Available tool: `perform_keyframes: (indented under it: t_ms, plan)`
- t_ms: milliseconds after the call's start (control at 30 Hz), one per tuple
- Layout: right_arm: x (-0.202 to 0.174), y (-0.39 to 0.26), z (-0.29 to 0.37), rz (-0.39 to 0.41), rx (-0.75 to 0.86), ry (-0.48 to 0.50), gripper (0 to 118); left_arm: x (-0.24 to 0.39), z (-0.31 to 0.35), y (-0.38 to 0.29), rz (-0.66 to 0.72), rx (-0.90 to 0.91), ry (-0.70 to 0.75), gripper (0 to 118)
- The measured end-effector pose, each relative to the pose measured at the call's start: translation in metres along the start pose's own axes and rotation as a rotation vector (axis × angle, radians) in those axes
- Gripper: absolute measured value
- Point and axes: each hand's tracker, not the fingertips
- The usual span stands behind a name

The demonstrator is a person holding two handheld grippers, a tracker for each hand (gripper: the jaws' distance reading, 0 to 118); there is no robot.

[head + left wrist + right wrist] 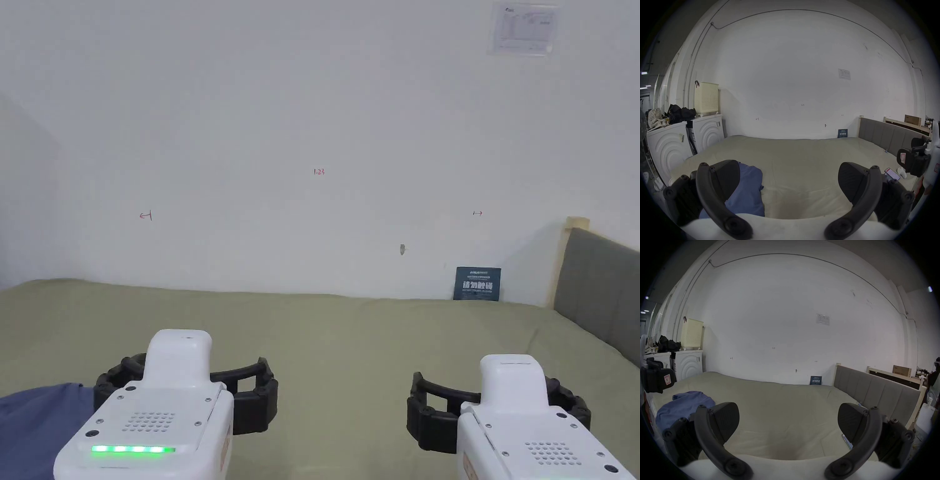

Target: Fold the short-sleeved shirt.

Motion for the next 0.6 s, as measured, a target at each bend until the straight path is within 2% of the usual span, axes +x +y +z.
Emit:
perform_keyframes:
  t_ms: [67, 100, 133, 167, 200, 300, 600]
  plan:
    - [0.000, 0.000, -0.001, -0.002, -0.002, 0.002, 111, -0.001, -0.001, 0.000, 0.004, -0.010, -0.006, 114]
    - [0.001, 0.000, 0.000, -0.008, -0.004, 0.007, 97, -0.002, -0.001, 0.000, 0.012, -0.015, -0.017, 99]
    - [0.002, 0.000, 0.000, -0.013, -0.006, 0.015, 66, -0.003, -0.001, 0.000, 0.015, -0.017, -0.021, 68]
    - [0.002, 0.000, 0.001, -0.015, -0.005, 0.016, 6, -0.002, -0.001, -0.001, 0.010, -0.016, -0.018, 7]
    - [0.001, 0.000, 0.000, -0.017, -0.006, 0.010, 0, -0.001, -0.001, -0.002, 0.001, -0.013, 0.002, 0]
    - [0.003, 0.001, 0.002, -0.034, -0.018, 0.025, 0, -0.009, -0.002, -0.004, 0.024, -0.035, -0.007, 0]
    - [0.011, 0.000, -0.001, -0.056, -0.049, -0.025, 0, -0.006, -0.005, -0.003, 0.020, -0.044, -0.033, 0]
